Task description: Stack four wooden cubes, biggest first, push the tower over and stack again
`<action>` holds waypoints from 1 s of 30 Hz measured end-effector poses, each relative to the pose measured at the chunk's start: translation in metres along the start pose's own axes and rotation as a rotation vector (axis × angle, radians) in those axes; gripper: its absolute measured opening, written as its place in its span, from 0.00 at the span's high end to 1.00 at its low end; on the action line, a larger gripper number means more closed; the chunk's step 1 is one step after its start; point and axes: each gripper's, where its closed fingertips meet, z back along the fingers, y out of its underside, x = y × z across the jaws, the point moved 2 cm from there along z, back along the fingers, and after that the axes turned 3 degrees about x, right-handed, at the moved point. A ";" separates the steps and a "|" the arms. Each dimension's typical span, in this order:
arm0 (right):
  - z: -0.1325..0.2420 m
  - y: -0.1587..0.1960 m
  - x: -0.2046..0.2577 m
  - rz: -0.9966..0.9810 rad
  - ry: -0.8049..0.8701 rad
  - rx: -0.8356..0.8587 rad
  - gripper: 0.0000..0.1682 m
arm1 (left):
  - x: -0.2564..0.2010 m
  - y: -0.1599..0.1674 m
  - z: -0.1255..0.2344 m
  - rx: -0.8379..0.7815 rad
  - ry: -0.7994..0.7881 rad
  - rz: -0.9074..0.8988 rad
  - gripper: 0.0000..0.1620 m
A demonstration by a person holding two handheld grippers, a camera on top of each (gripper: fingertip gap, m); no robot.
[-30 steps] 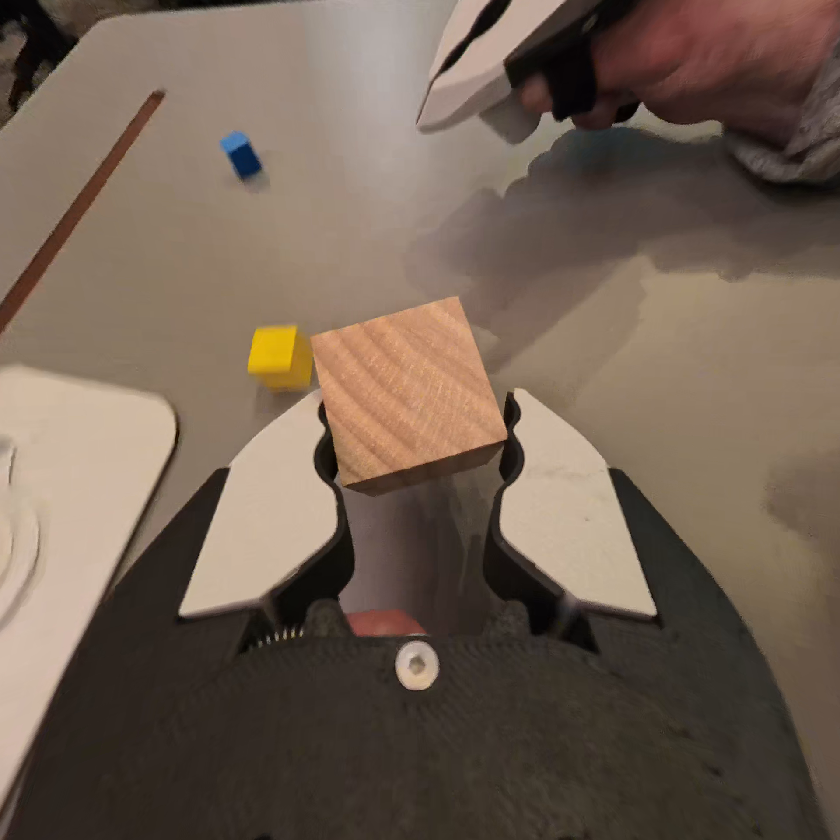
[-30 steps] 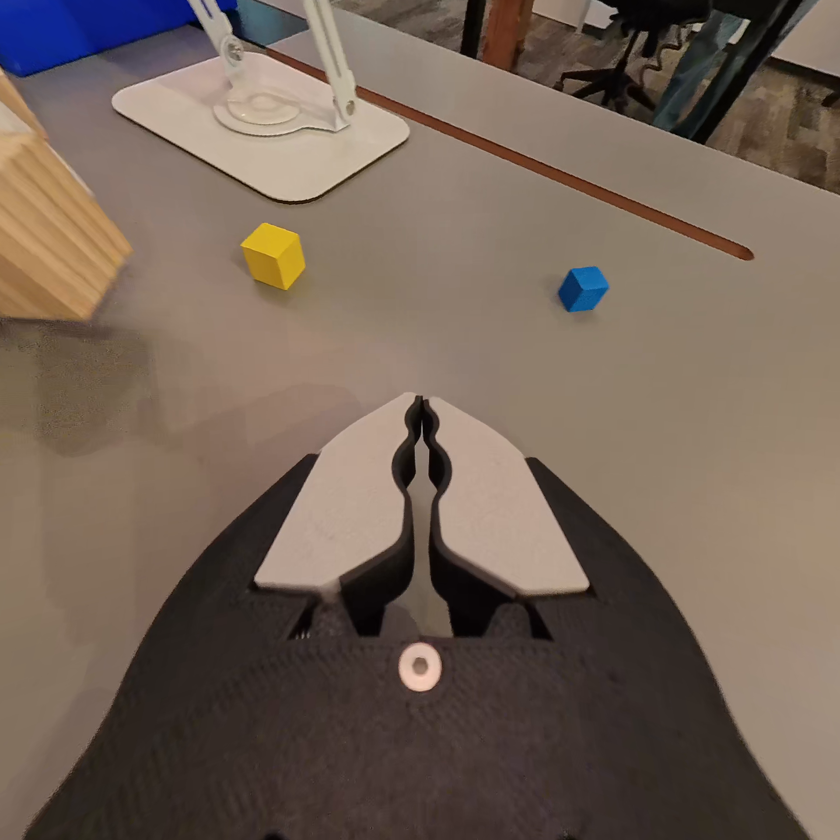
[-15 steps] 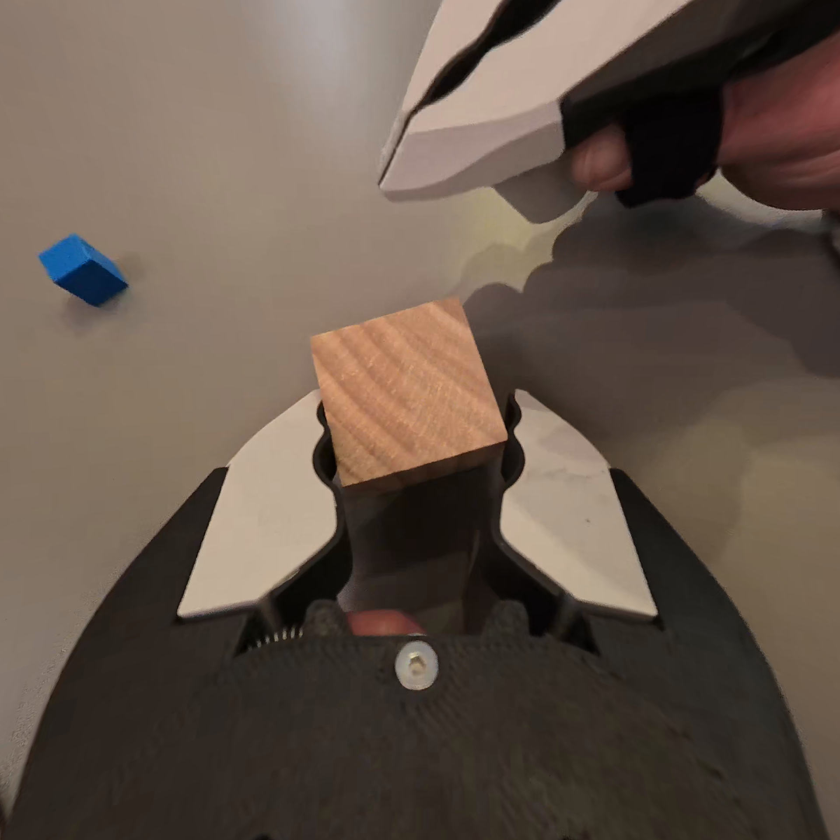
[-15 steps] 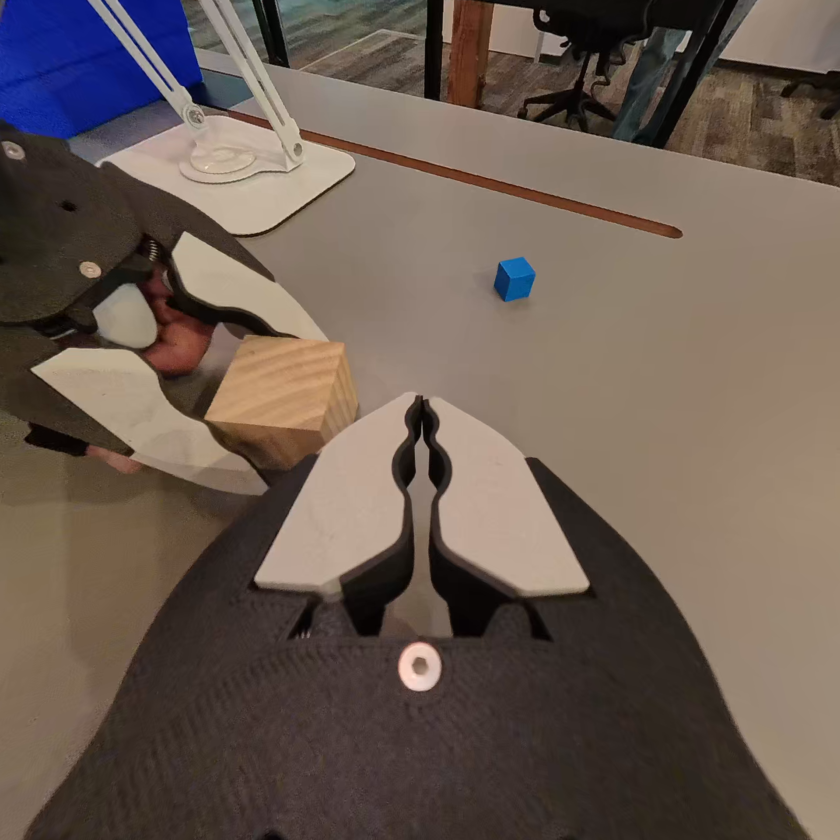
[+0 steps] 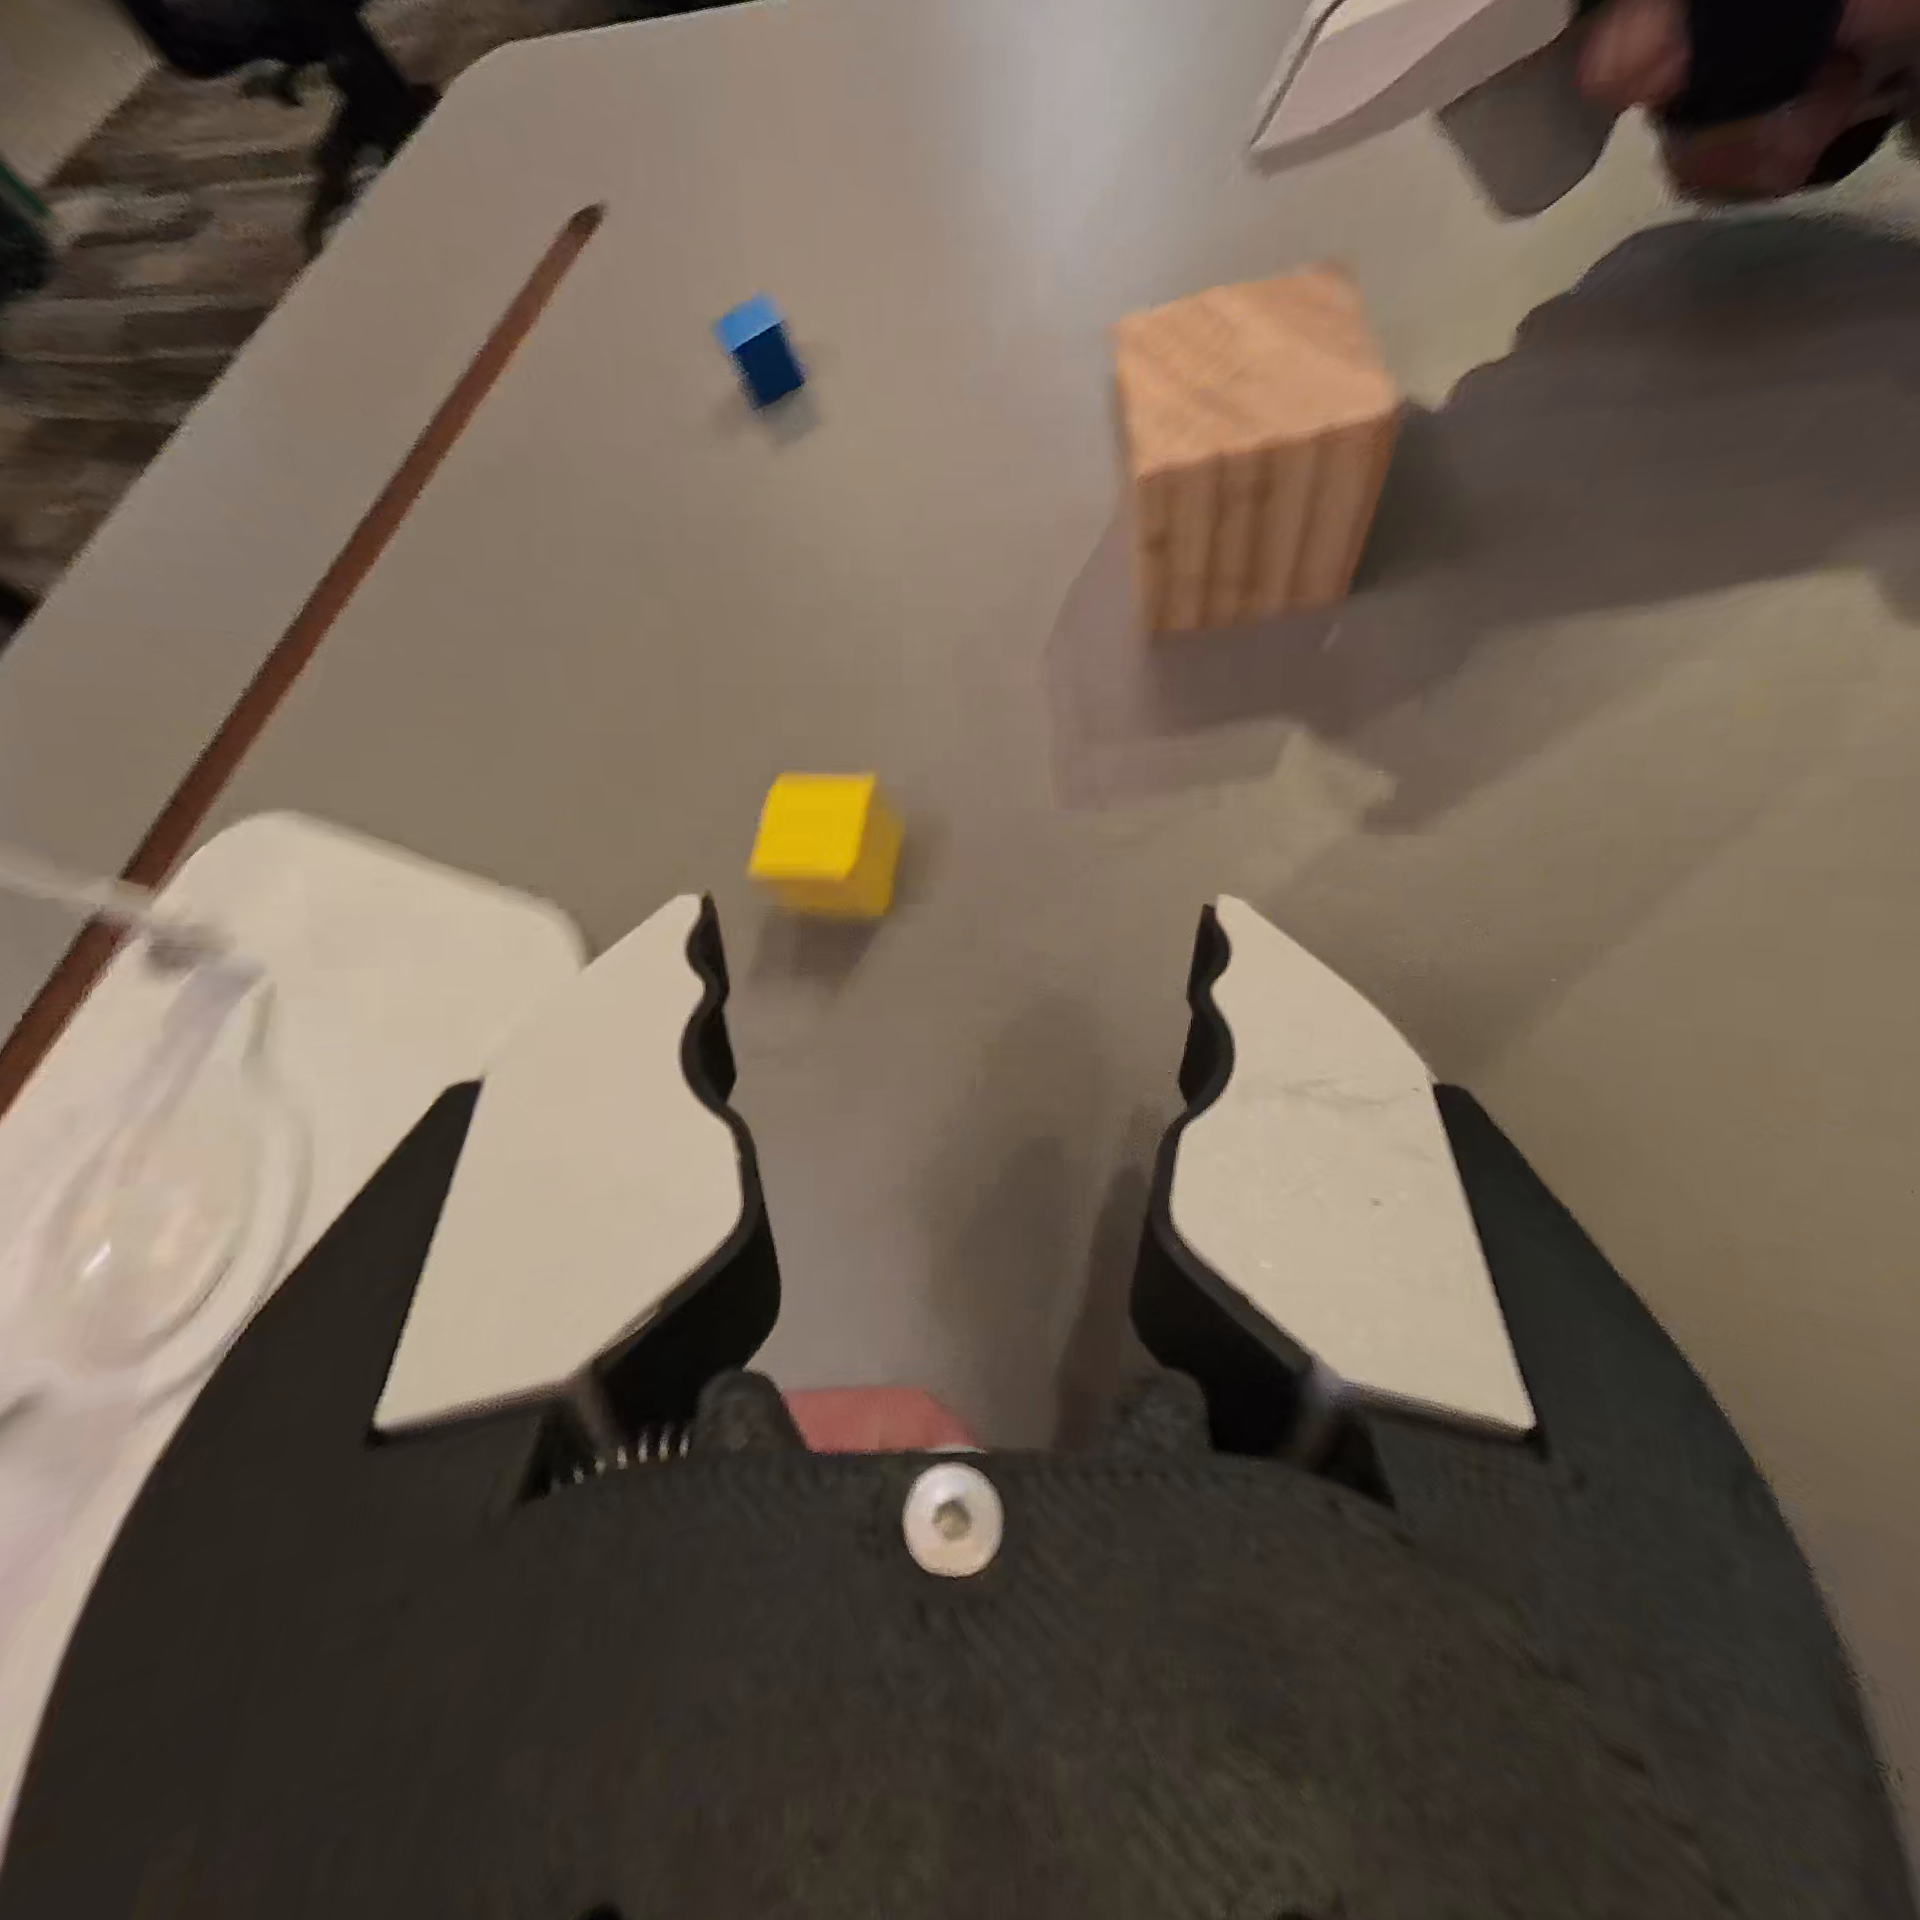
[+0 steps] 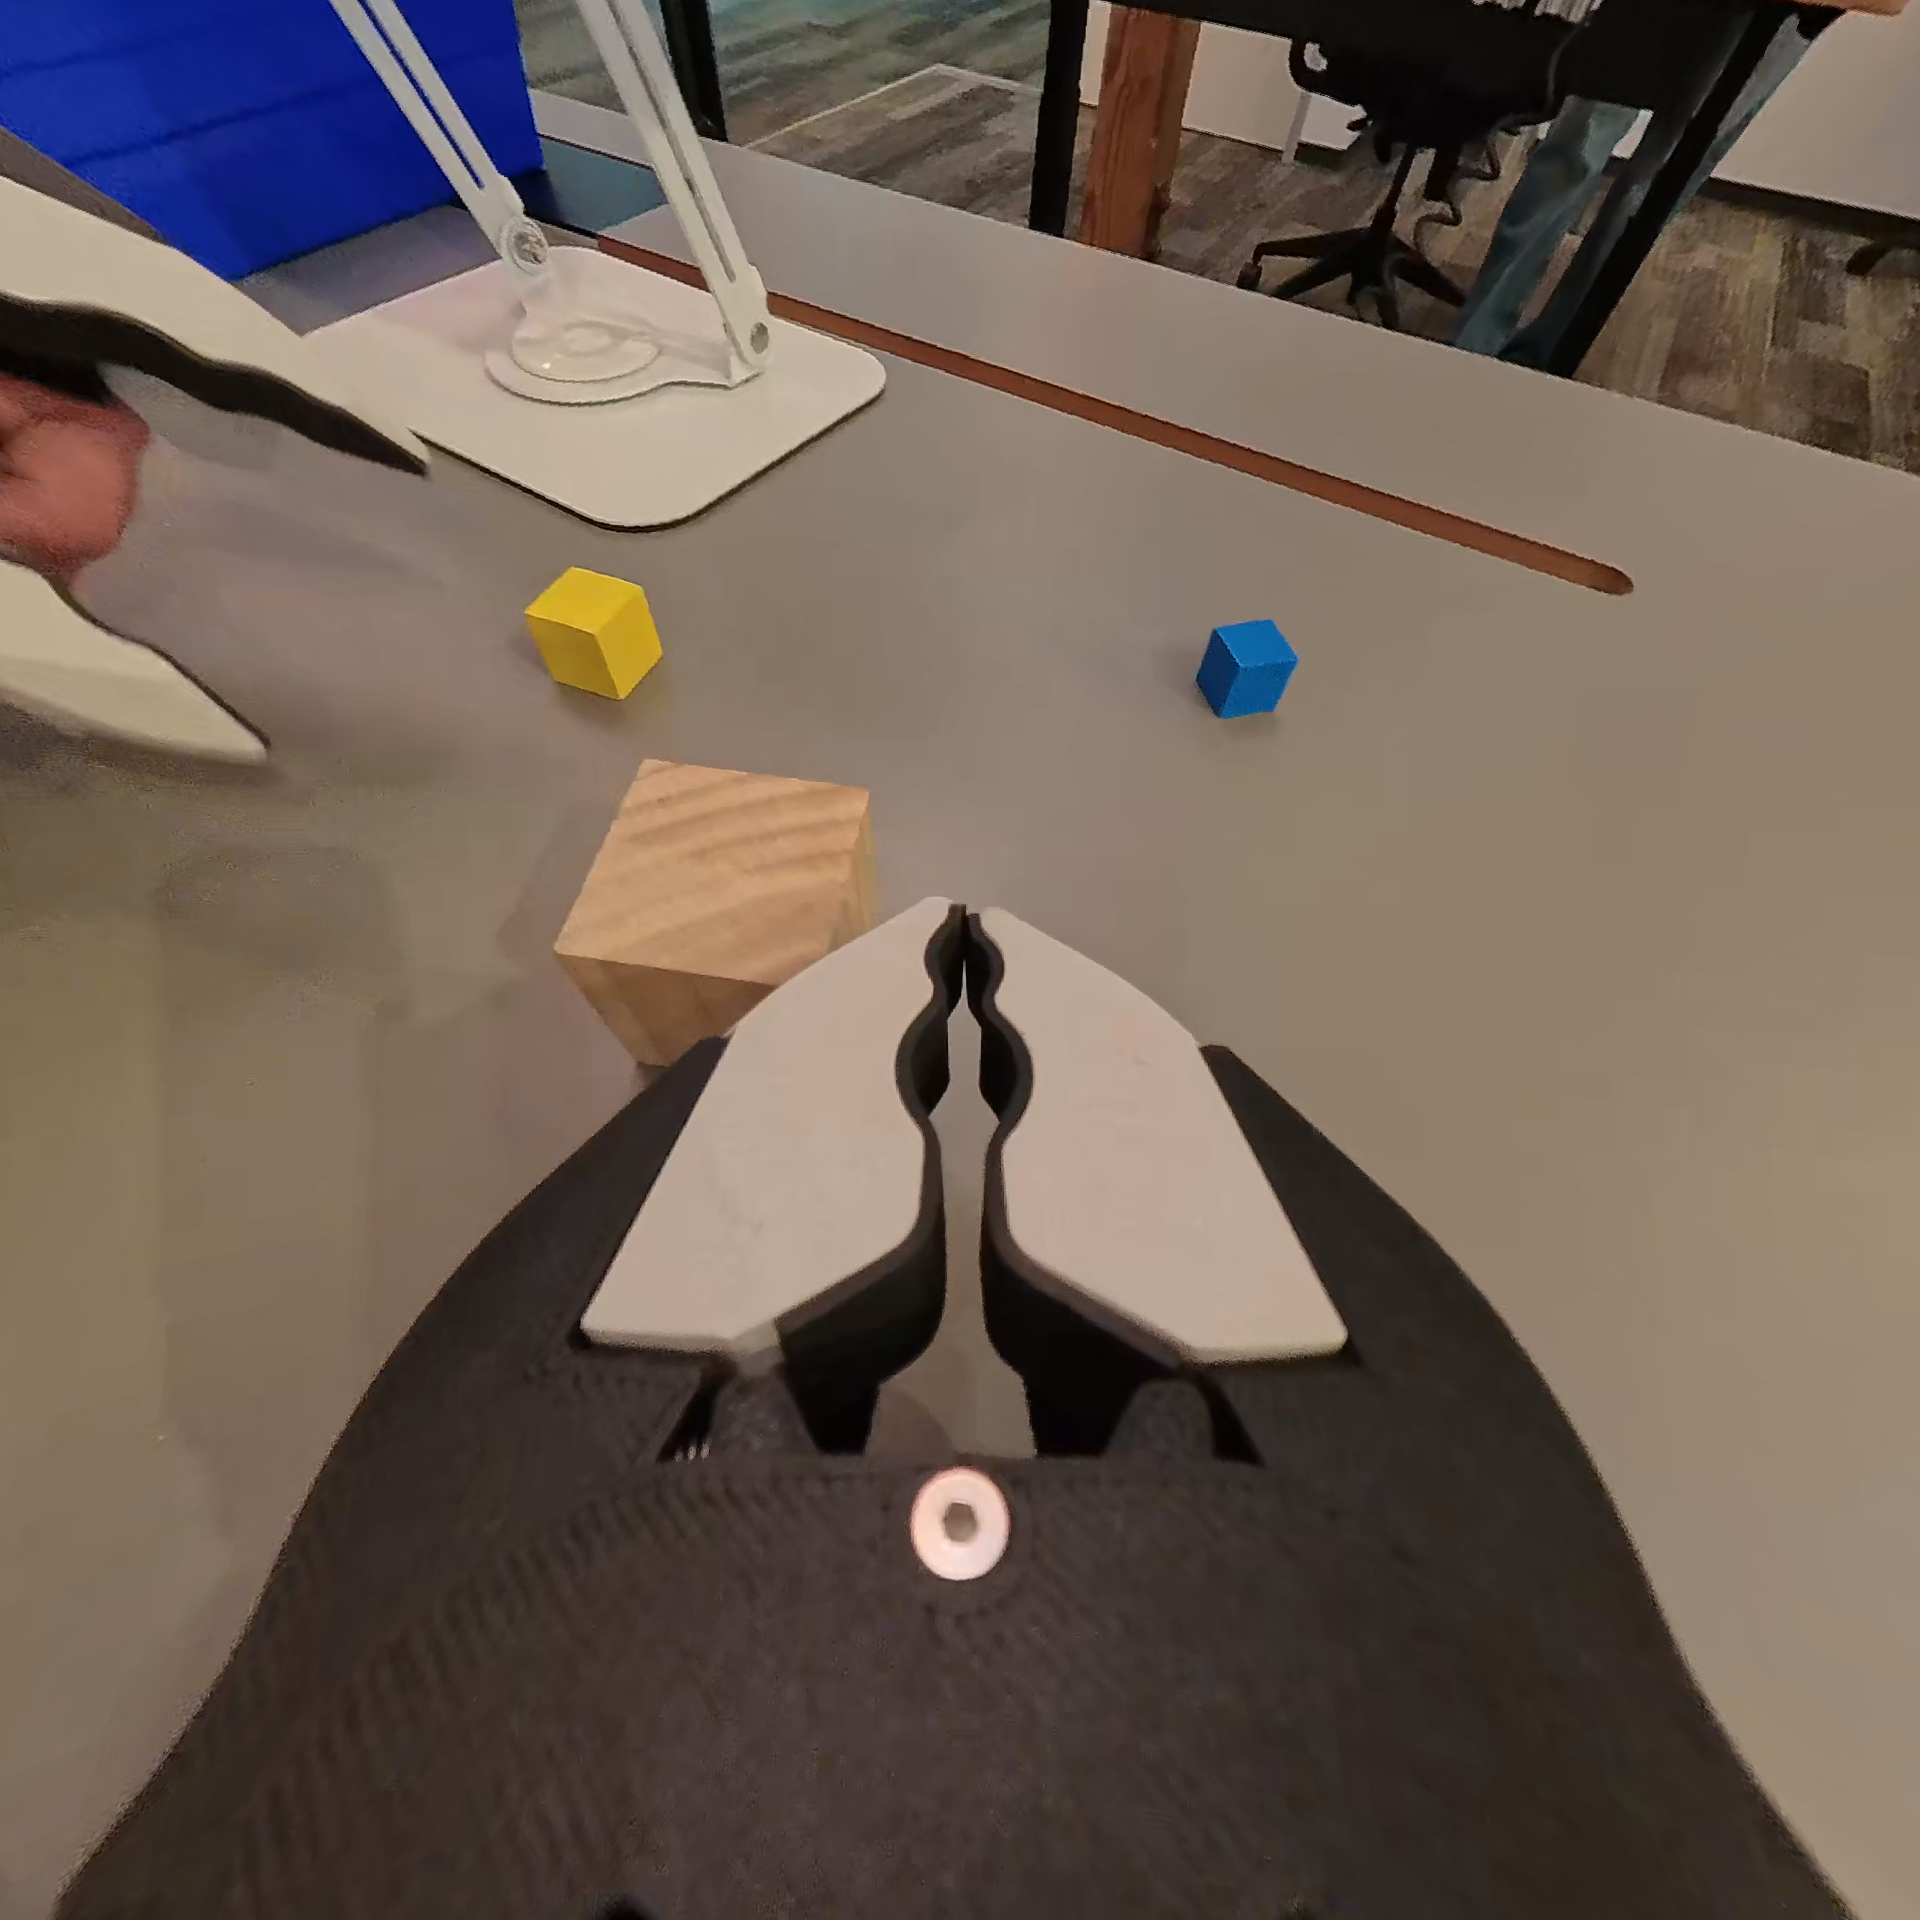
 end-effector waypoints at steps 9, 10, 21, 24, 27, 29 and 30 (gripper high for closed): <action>-0.011 -0.014 0.036 0.093 -0.035 -0.014 0.85 | 0.049 0.097 0.094 0.024 -0.251 0.103 0.52; -0.013 -0.015 0.040 0.109 -0.030 -0.012 0.81 | 0.051 0.104 0.099 0.036 -0.263 0.104 0.52; -0.019 -0.013 0.038 0.112 0.021 0.001 0.65 | 0.090 0.147 0.133 0.087 -0.448 0.179 0.44; -0.019 -0.011 0.037 0.110 0.021 0.007 0.65 | 0.101 0.157 0.136 0.119 -0.506 0.203 0.41; -0.018 -0.012 0.035 0.108 0.022 0.000 0.65 | 0.109 0.162 0.140 0.132 -0.536 0.240 0.41; -0.018 -0.012 0.035 0.107 0.022 -0.002 0.65 | 0.111 0.166 0.140 0.151 -0.544 0.260 0.41; -0.018 -0.012 0.036 0.108 0.020 -0.002 0.65 | 0.112 0.168 0.140 0.162 -0.547 0.264 0.41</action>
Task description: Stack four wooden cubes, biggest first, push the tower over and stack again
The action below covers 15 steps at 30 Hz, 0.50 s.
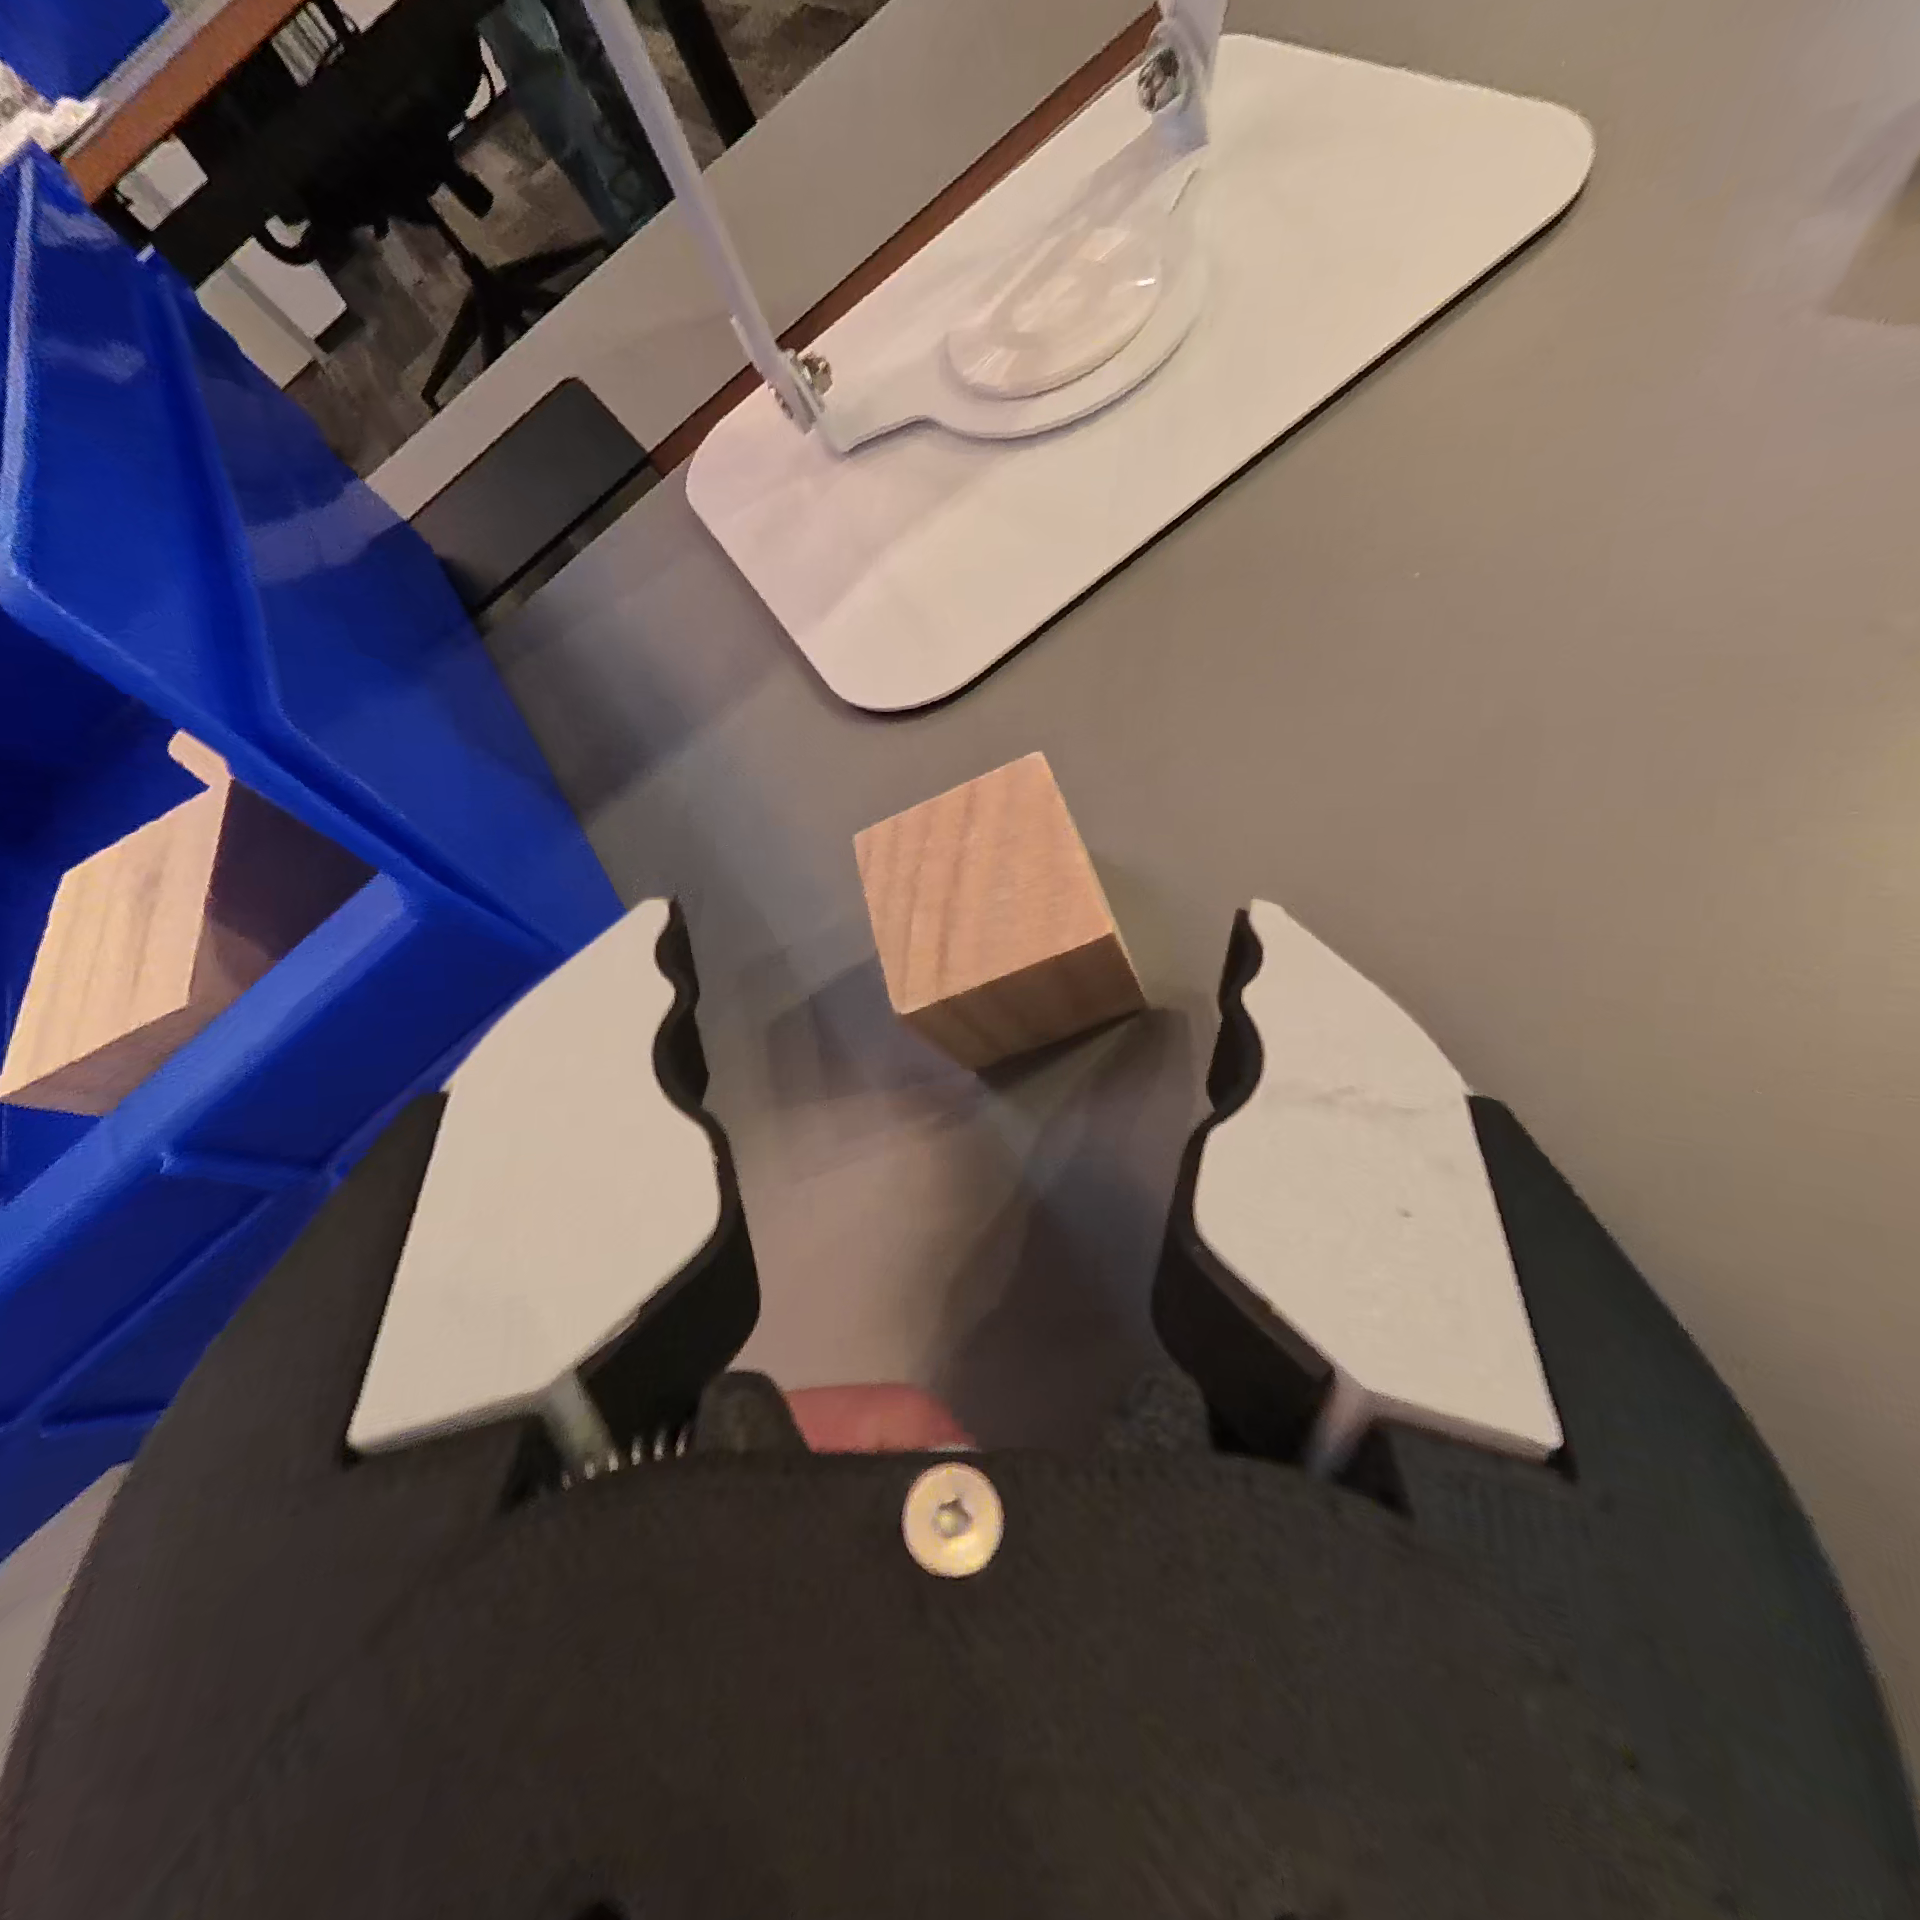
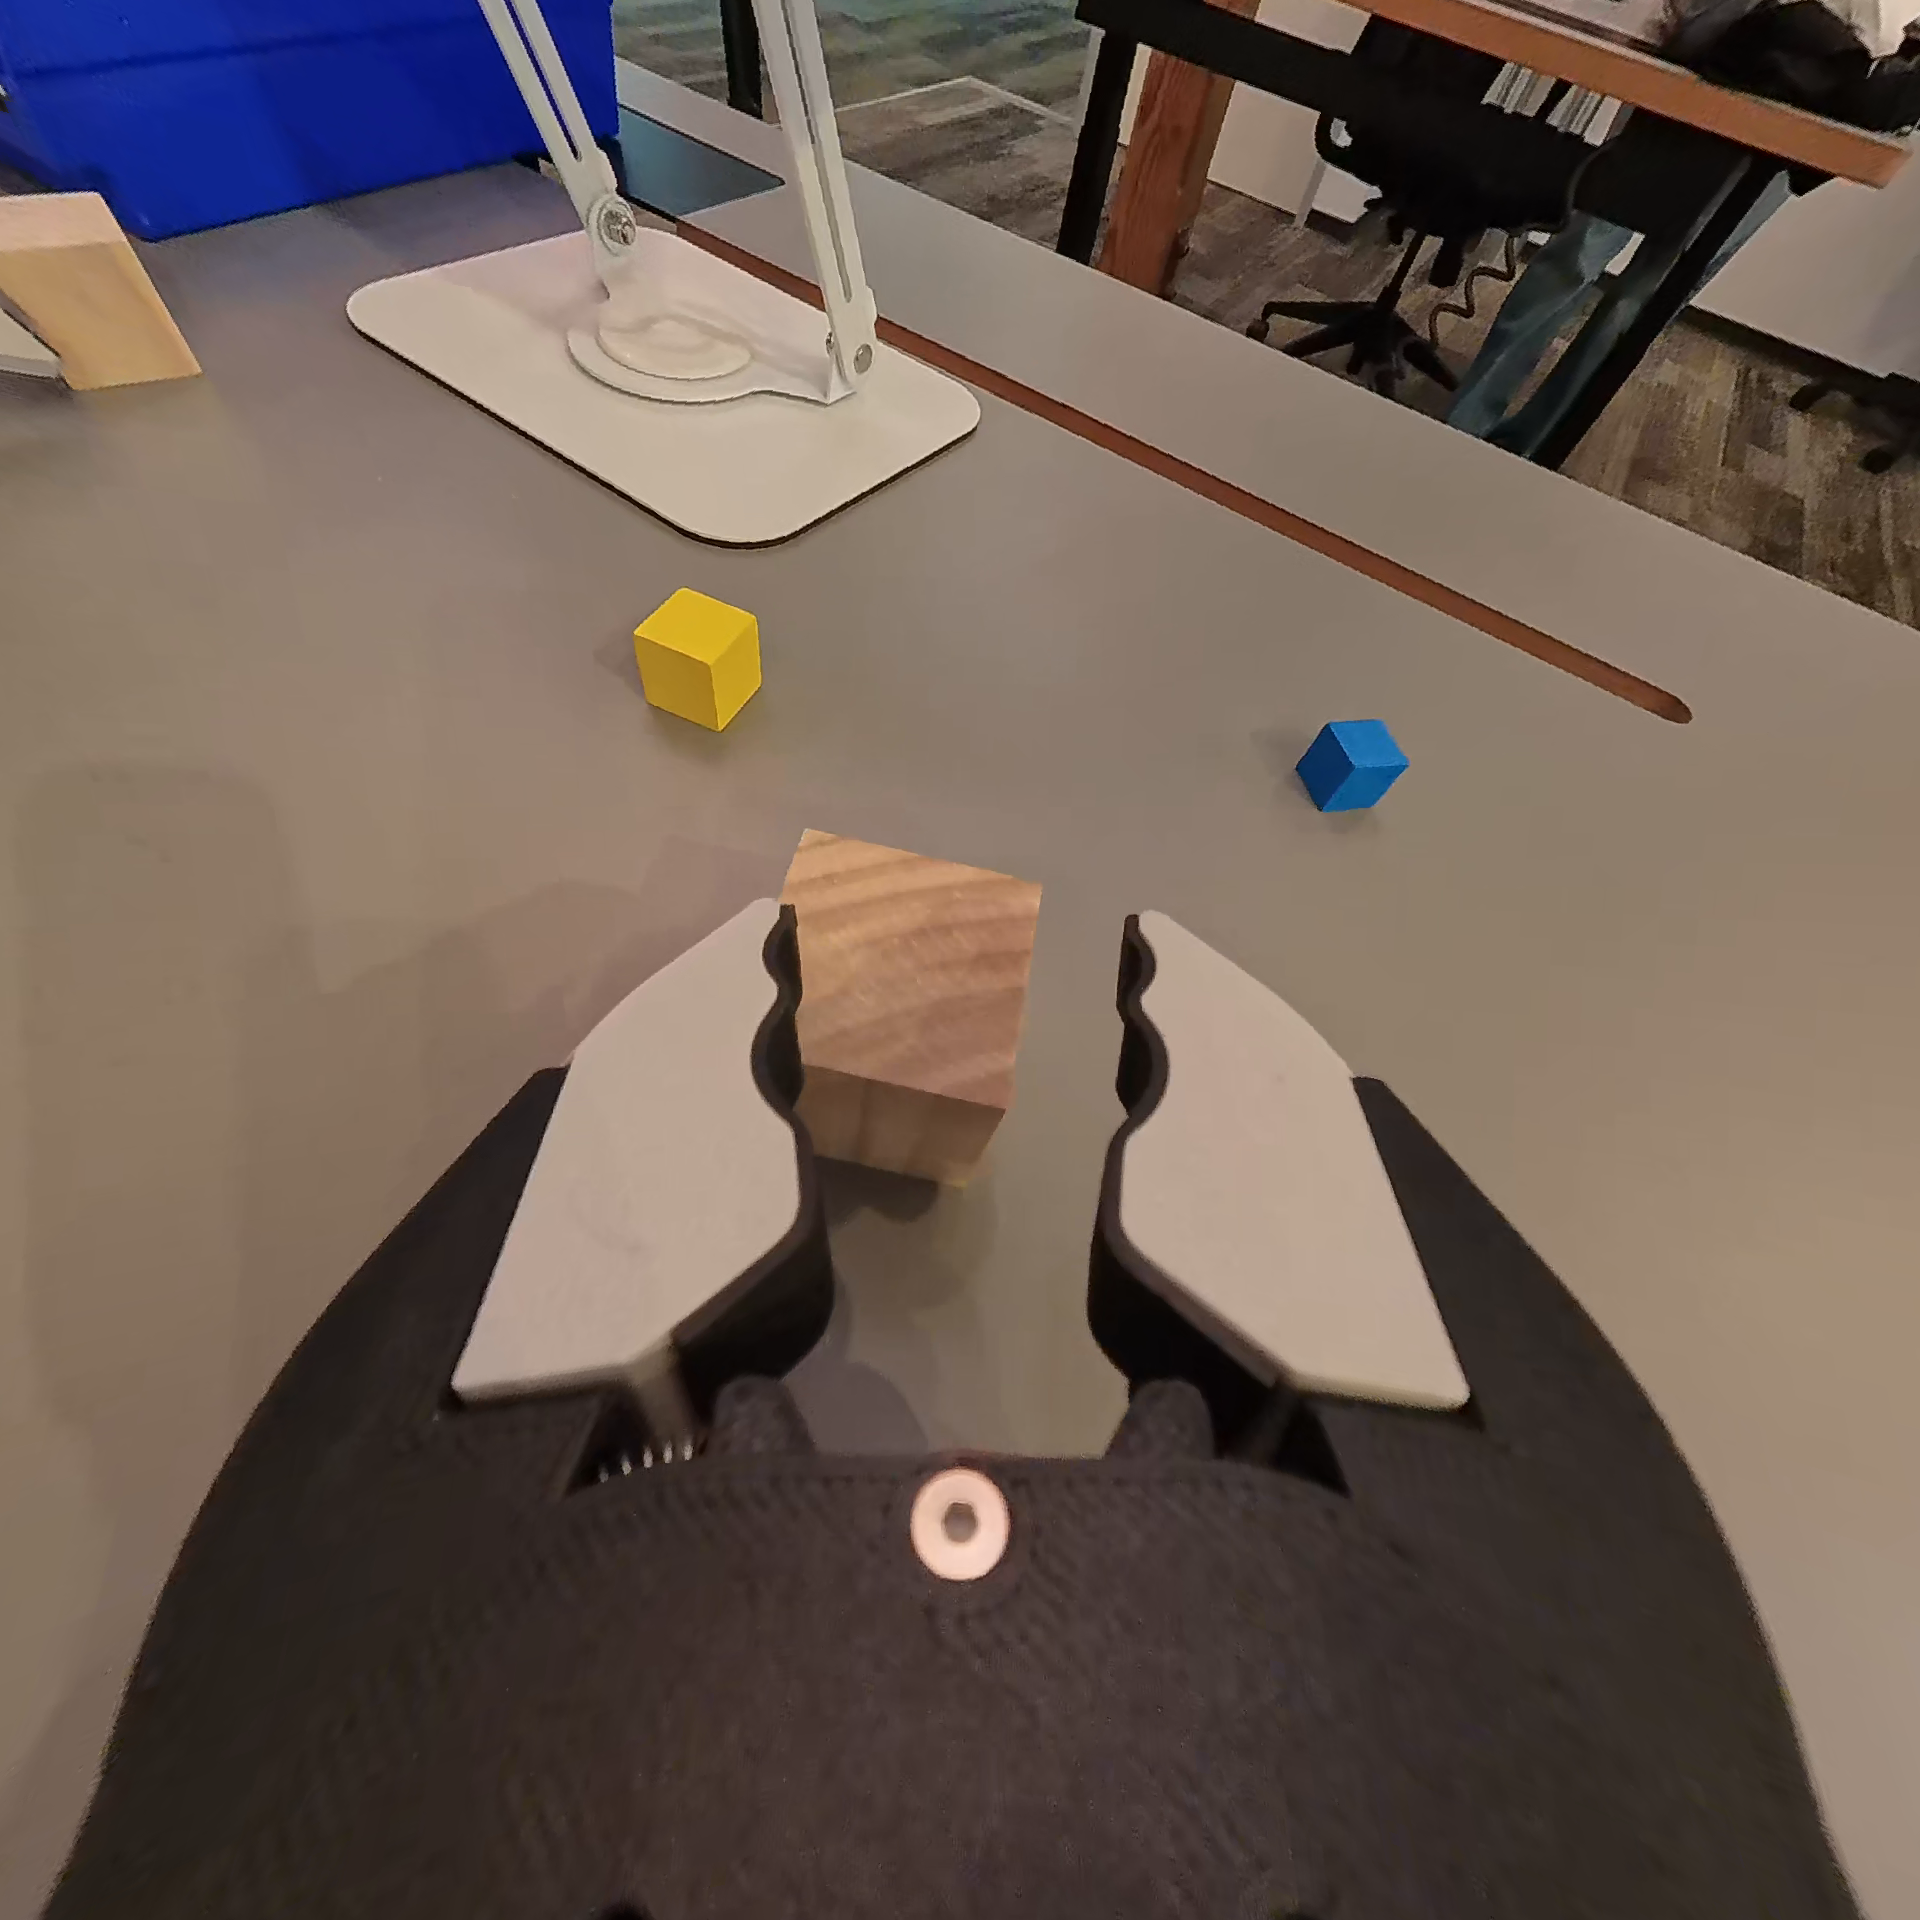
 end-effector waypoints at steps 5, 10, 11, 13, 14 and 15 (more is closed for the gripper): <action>-0.001 0.001 0.002 0.000 -0.013 0.007 0.65 | -0.001 0.008 -0.008 0.084 0.042 0.033 0.46; -0.001 0.001 0.001 0.000 -0.013 0.007 0.65 | -0.007 0.006 -0.017 0.109 0.111 0.028 0.64; -0.001 0.001 0.001 -0.001 -0.014 0.009 0.65 | -0.007 0.005 -0.019 0.109 0.117 0.024 0.67; -0.001 0.002 0.001 -0.001 -0.013 0.009 0.65 | -0.008 0.002 -0.021 0.102 0.119 0.009 0.68; 0.000 0.001 0.001 -0.001 -0.013 0.007 0.66 | -0.009 0.001 -0.022 0.099 0.120 0.004 0.68; 0.000 0.001 0.001 -0.003 -0.015 0.006 0.66 | -0.010 -0.001 -0.022 0.094 0.122 -0.004 0.68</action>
